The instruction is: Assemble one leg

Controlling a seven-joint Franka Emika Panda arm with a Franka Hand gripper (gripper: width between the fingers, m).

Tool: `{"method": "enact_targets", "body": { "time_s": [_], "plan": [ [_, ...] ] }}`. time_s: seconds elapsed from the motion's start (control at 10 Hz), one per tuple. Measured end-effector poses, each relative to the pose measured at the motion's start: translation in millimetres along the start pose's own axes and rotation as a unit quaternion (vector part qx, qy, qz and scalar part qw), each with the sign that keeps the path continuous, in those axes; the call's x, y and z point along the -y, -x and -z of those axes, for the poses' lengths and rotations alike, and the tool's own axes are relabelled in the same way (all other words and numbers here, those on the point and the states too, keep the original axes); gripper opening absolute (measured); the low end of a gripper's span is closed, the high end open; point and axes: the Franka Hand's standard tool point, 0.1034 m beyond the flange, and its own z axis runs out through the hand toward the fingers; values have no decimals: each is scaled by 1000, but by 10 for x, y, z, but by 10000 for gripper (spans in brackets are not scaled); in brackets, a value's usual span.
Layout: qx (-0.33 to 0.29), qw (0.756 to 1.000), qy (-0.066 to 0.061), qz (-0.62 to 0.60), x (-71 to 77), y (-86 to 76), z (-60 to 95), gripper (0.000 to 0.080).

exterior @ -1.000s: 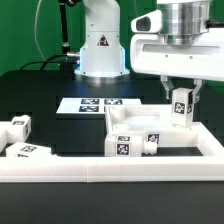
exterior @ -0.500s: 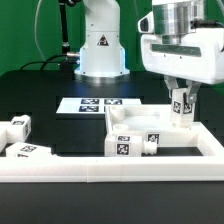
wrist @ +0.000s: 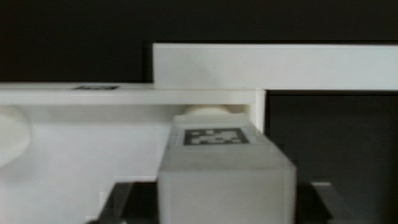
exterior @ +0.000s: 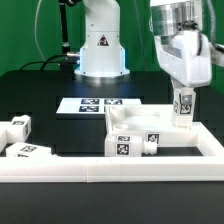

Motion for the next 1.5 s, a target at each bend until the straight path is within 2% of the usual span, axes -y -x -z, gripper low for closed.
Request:
{"method": "enact_targets", "body": {
  "time_s": [0.1,0.4,0.5,0.6,0.7,1.0,1.1,1.3,1.5],
  "plan": [
    [4,999,-6,-43,1,5,-3,287],
    [10,998,-6,-63,-1,8,-9,287],
    [10,999,-6,-52,-4,8,-12,482],
    [10,999,-5,-51,-5,9,-14,595],
    [9,1000,-6,-26,-6,9,-15,632],
    [9,995,-5,103,-12,10,-19,649],
    [2,986,24,166,-63,60,-21,649],
    [-5,962,30,273,-61,88,-12,649],
    [-4,922,33,386,-50,88,-13,649]
  ]
}}
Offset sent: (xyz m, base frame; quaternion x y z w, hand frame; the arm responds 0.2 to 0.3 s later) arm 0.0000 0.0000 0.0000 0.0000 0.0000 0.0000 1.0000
